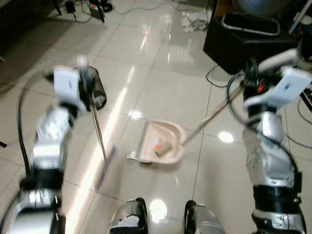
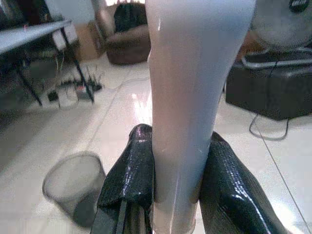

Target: Sweep floor

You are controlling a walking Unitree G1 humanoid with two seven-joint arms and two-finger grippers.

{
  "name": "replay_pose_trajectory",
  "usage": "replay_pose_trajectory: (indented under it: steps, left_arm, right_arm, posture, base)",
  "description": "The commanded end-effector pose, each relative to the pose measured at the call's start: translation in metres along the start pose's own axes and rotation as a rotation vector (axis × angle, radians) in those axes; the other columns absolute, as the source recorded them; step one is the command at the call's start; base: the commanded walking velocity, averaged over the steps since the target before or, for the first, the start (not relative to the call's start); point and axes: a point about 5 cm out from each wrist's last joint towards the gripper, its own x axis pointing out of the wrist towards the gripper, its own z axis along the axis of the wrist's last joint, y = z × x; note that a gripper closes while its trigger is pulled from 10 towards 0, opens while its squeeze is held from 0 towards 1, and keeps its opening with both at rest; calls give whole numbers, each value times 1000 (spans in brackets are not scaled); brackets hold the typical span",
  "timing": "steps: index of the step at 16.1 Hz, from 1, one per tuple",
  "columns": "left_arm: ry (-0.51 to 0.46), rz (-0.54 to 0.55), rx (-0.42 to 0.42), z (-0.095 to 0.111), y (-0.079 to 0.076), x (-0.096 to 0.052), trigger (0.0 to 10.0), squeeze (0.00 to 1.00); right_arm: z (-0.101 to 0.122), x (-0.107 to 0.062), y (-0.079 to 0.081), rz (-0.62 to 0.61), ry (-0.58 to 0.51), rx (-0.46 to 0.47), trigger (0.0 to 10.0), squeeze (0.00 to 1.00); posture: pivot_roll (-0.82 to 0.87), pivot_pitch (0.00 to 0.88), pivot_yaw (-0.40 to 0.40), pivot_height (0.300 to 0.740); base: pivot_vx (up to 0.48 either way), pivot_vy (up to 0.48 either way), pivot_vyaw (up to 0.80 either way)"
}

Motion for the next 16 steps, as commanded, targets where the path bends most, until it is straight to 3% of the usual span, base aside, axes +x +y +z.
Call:
replay_pose_trajectory:
  steps: [1,4,8,16]
  left_arm:
    - [-30,22,22,6,3,-4,10000,0]
    - [-2,59,8,-9,-7,-15,10000,0]
    - [-29,23,-12,-4,-31,-8,10000,0]
    - [-30,-10,0,0,-33,-7,10000,0]
  right_arm:
    - [18,4,3,-11,-55,72,10000,0]
    - [36,13,6,4,-52,47,10000,0]
    - [47,18,10,21,-51,52,10000,0]
    - [48,21,10,-13,-48,103,10000,0]
  posture:
    - [12,97,70,740]
    - [-8,83,60,740]
    - [-17,63,62,740]
    - [10,57,75,740]
  base:
    - [0,0,0]
    - [0,0,0]
    - [0,301,0]
    - [0,369,0]
